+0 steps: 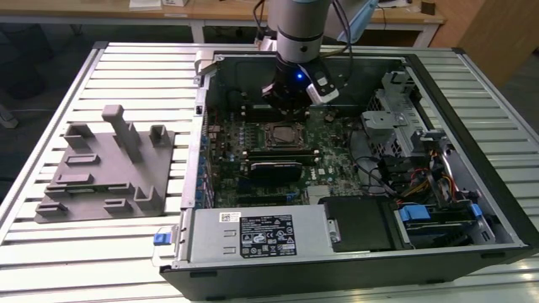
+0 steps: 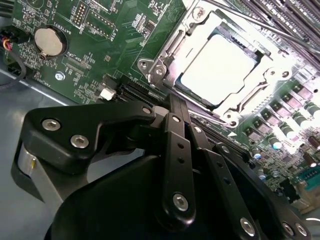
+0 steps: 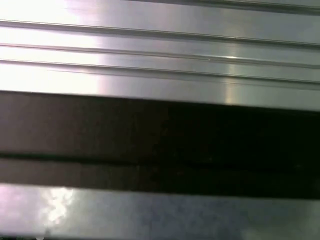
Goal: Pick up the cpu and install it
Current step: 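Install the first cpu locking lever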
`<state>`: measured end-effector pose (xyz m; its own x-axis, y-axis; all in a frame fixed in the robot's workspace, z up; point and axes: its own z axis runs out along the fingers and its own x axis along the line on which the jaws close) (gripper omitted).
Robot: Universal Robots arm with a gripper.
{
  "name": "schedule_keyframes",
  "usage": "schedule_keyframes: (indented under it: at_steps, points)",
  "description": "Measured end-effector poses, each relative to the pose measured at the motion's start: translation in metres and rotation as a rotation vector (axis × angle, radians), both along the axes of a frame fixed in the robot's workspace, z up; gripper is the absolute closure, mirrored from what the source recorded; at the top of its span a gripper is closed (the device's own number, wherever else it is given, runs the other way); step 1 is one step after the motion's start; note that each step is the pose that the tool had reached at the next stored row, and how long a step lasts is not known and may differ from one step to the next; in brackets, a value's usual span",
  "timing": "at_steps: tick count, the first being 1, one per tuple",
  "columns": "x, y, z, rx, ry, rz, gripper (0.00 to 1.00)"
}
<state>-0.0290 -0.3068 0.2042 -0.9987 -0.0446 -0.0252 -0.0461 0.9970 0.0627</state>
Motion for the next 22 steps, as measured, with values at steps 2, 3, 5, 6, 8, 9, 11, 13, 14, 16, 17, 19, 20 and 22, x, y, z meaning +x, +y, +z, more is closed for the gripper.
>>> schedule_keyframes:
  at_steps: [2, 3, 5, 6, 8, 9, 11, 13, 14, 16, 17, 19, 20, 22]
  points:
    - [0.0005, 0.0000, -0.0019, 0.0002, 0.0005, 0.000, 0.89]
    - [0.0007, 0.0000, -0.0026, 0.0003, 0.0008, 0.000, 0.89]
    - [0.0009, -0.0001, -0.0036, 0.0012, 0.0011, 0.000, 0.89]
    - [0.0011, -0.0002, -0.0039, 0.0023, 0.0013, 0.000, 0.89]
    - [0.0013, -0.0003, -0.0046, 0.0061, 0.0016, 0.000, 0.89]
    - [0.0014, -0.0004, -0.0050, 0.0075, 0.0015, 0.000, 0.89]
    - [0.0014, -0.0005, -0.0050, 0.0082, 0.0017, 0.000, 0.89]
    - [0.0014, -0.0006, -0.0044, 0.0084, 0.0017, 0.000, 0.89]
    - [0.0015, -0.0006, -0.0040, 0.0085, 0.0017, 0.000, 0.89]
    - [0.0016, -0.0005, -0.0039, 0.0077, 0.0015, 0.000, 0.89]
    - [0.0016, -0.0005, -0.0039, 0.0065, 0.0015, 0.000, 0.89]
    - [0.0015, -0.0006, -0.0039, 0.0054, 0.0017, 0.000, 0.89]
    - [0.0015, -0.0006, -0.0040, 0.0053, 0.0018, 0.000, 0.89]
    - [0.0015, -0.0005, -0.0041, 0.0047, 0.0018, 0.000, 0.89]
